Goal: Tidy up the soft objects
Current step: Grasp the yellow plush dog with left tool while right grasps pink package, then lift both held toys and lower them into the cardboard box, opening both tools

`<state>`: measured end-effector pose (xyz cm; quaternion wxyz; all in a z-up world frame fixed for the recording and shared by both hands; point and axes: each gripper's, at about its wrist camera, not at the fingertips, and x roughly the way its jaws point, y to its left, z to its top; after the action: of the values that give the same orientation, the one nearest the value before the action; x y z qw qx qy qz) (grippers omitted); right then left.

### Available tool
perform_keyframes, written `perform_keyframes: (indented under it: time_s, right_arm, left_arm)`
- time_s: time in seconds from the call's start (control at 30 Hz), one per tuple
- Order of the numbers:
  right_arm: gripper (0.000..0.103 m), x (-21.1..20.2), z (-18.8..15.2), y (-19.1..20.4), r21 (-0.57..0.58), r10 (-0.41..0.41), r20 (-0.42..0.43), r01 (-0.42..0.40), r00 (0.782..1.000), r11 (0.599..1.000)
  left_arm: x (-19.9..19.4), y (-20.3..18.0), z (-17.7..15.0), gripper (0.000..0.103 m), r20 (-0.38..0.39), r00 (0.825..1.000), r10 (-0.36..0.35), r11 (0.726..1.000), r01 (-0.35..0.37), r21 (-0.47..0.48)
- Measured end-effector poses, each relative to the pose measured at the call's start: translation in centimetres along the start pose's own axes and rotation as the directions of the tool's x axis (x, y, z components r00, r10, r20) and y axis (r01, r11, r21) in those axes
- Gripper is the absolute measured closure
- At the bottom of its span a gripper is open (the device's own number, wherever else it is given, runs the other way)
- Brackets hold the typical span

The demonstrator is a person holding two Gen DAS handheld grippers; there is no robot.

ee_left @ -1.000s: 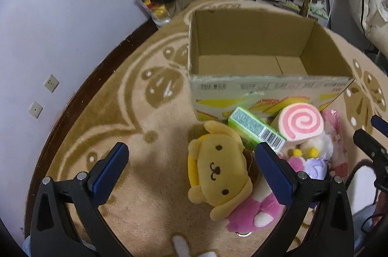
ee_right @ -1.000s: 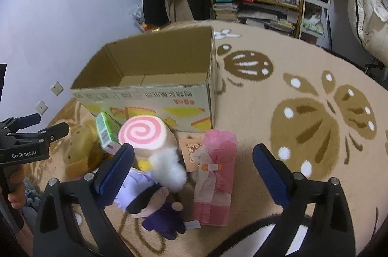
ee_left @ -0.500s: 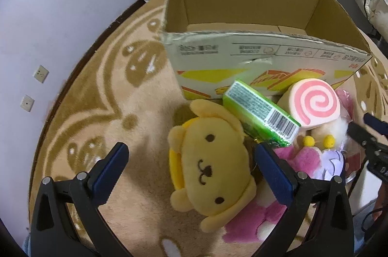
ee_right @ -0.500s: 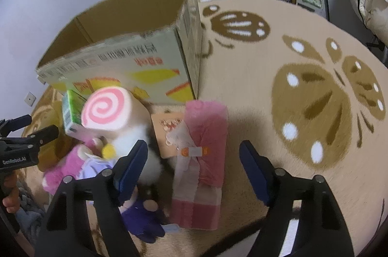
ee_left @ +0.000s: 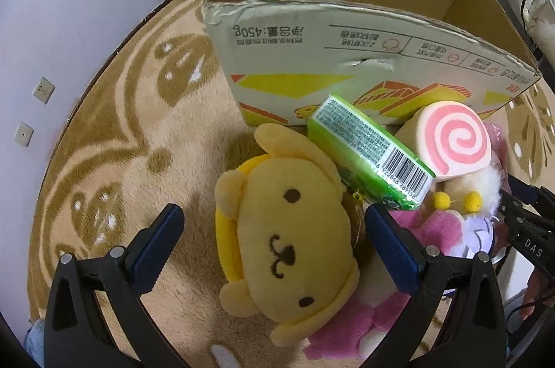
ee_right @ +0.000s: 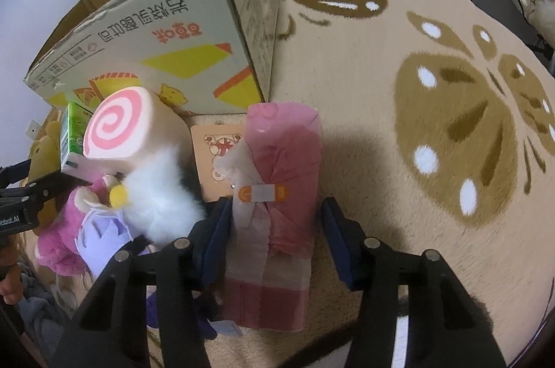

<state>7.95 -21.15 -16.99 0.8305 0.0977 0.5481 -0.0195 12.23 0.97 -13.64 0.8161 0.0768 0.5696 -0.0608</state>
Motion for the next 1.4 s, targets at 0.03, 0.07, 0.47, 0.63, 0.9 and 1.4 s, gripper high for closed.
perform_keyframes:
  time_s: [0.03, 0.07, 0.47, 0.63, 0.9, 1.4]
  right_arm:
    - [0.047, 0.1, 0.1, 0.0, 0.001, 0.001, 0.0, -0.001, 1.0, 1.0]
    - [0.047, 0.2, 0.1, 0.0, 0.002, 0.001, -0.002, -0.001, 1.0, 1.0]
    - [0.055, 0.7, 0.6, 0.0, -0.008, -0.004, 0.006, 0.004, 1.0, 1.0]
    - [0.055, -0.5, 0.6, 0.4, -0.019, -0.009, 0.046, 0.01, 0.999, 1.0]
    - [0.055, -3.1, 0.5, -0.2, 0.031, -0.005, 0.115, 0.001, 0.993, 1.0]
    - [0.059, -8.7, 0.1, 0.2, 0.04, 0.002, 0.28, -0.013, 0.96, 0.999]
  left_arm:
    - [0.0, 0.1, 0.0, 0.0, -0.002, 1.0, -0.002, 1.0, 0.002, 0.001]
    - [0.1, 0.0, 0.0, 0.0, -0.009, 1.0, -0.001, 1.0, 0.001, 0.002]
    - [0.7, 0.3, -0.2, 0.041, -0.045, 0.999, 0.006, 1.0, -0.007, -0.004]
    - [-0.8, 1.2, 0.2, 0.052, 0.001, 1.0, 0.002, 0.998, -0.002, -0.056]
    - [-2.7, 2.2, 0.1, 0.054, 0.053, 0.998, 0.031, 0.996, -0.027, -0.084]
    - [-8.2, 3.4, 0.1, 0.056, 0.226, 0.969, 0.097, 0.991, -0.073, -0.114]
